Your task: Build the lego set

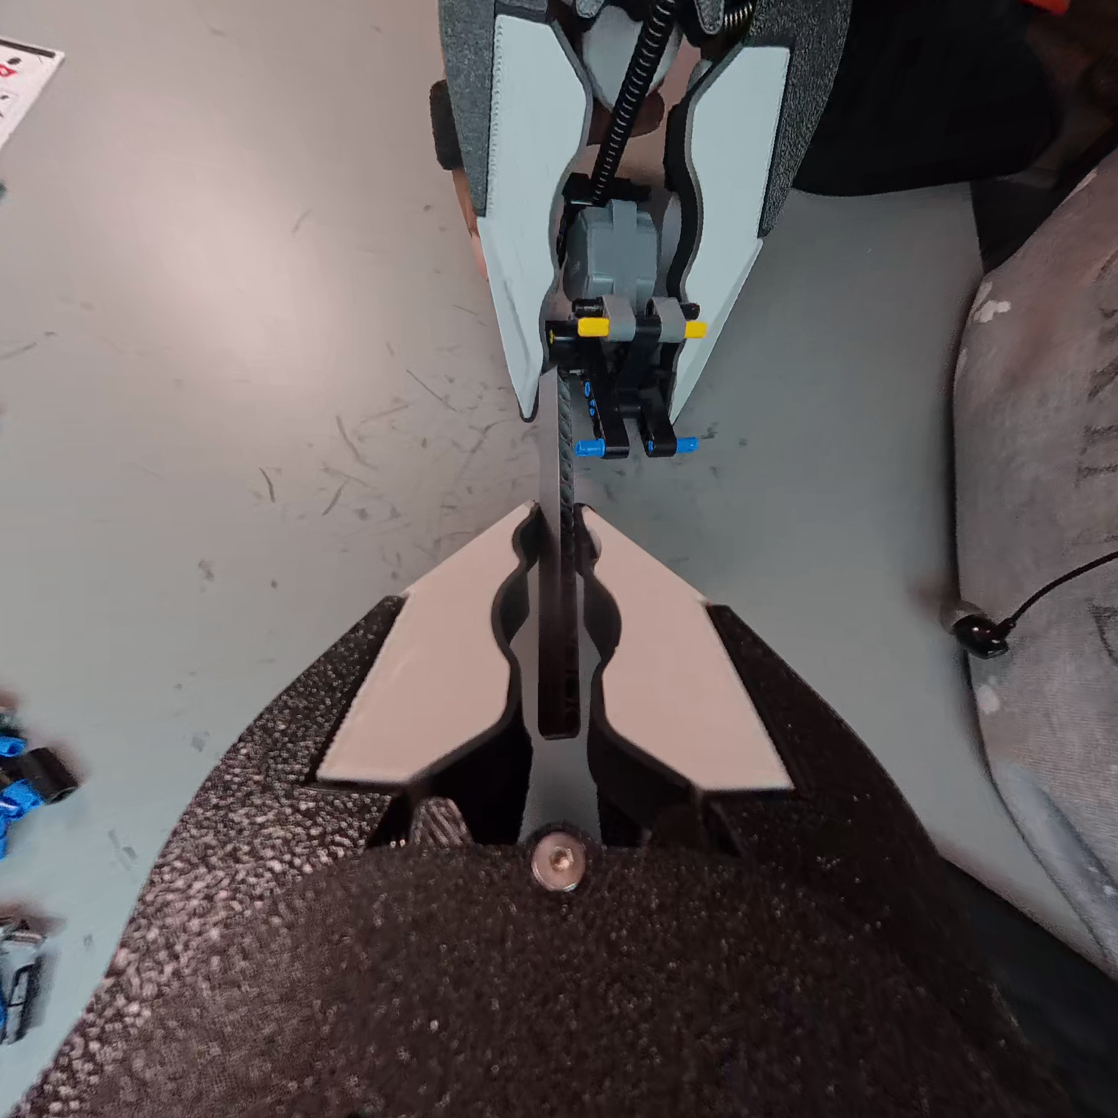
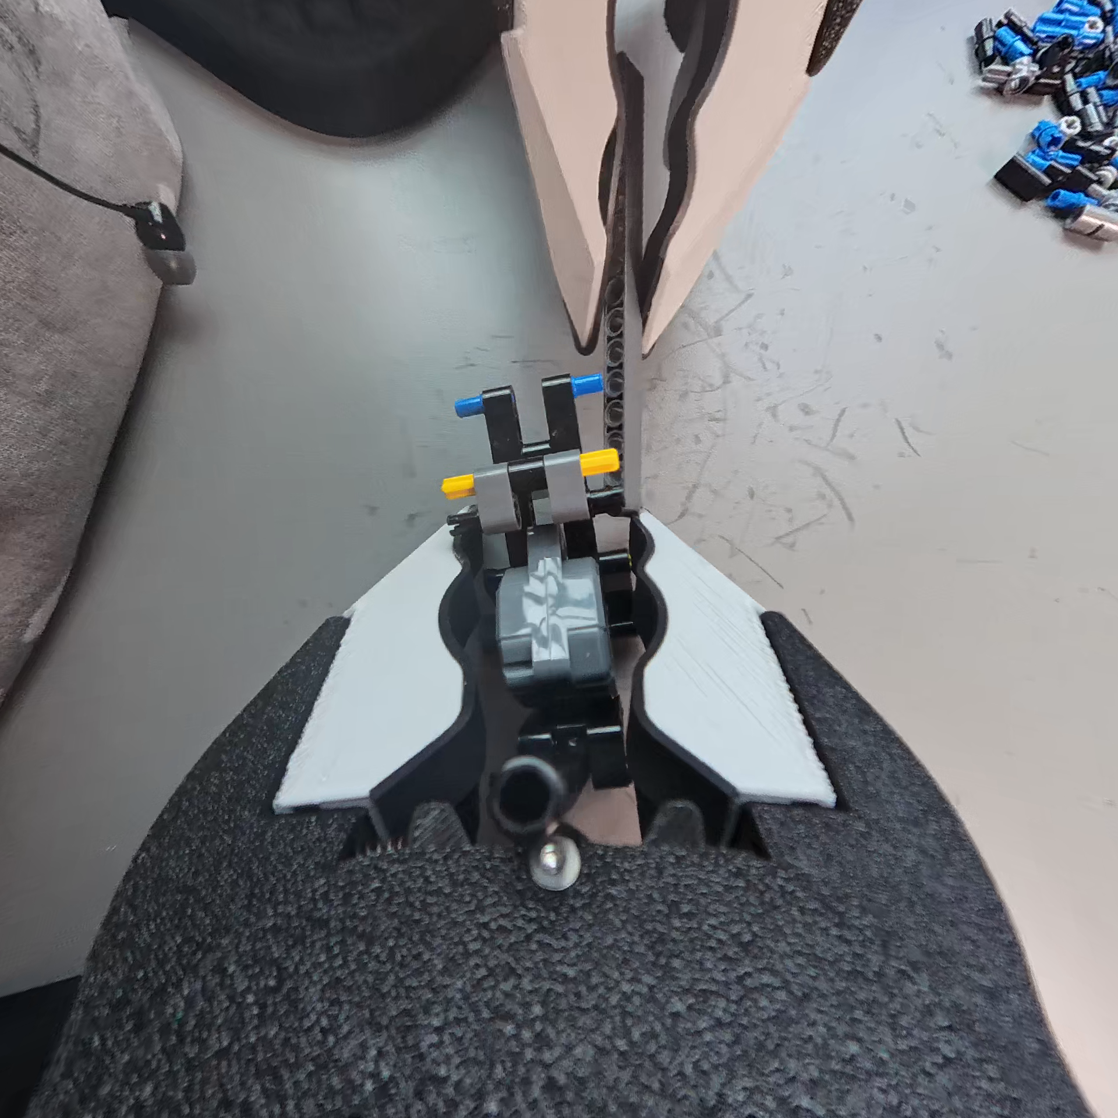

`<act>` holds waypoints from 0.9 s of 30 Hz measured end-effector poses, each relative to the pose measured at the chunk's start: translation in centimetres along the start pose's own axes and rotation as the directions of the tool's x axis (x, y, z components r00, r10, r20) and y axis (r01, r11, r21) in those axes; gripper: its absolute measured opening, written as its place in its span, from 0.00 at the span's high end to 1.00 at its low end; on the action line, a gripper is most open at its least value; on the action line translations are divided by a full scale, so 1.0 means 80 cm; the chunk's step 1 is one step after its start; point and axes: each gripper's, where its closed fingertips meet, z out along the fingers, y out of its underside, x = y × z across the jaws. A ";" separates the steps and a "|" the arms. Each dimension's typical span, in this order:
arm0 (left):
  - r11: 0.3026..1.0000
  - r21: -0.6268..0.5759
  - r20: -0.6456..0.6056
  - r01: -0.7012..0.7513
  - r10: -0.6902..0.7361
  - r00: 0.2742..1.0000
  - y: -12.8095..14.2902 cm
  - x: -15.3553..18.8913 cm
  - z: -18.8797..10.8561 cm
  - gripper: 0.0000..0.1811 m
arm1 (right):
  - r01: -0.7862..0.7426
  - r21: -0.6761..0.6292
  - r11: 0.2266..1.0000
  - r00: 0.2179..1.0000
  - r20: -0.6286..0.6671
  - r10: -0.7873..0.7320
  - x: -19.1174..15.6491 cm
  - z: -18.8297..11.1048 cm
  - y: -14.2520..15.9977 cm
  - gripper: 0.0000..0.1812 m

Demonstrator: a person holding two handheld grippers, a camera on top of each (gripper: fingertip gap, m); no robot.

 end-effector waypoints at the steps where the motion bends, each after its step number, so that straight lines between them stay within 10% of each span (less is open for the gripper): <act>1: 0.999 0.004 0.023 -0.034 0.034 0.999 0.000 -0.002 0.000 0.94 | -0.007 0.002 1.000 1.000 0.004 0.007 0.000 0.000 0.000 0.73; 12: 0.938 0.048 0.193 -0.344 0.329 0.924 -0.012 0.000 -0.007 0.95 | -0.101 0.022 0.995 0.991 0.085 0.099 -0.002 0.002 0.000 0.71; 27: 0.970 0.119 0.077 -0.210 0.202 0.976 -0.018 0.007 -0.010 0.95 | -0.027 0.169 0.985 0.999 0.040 0.021 -0.005 -0.006 -0.019 0.71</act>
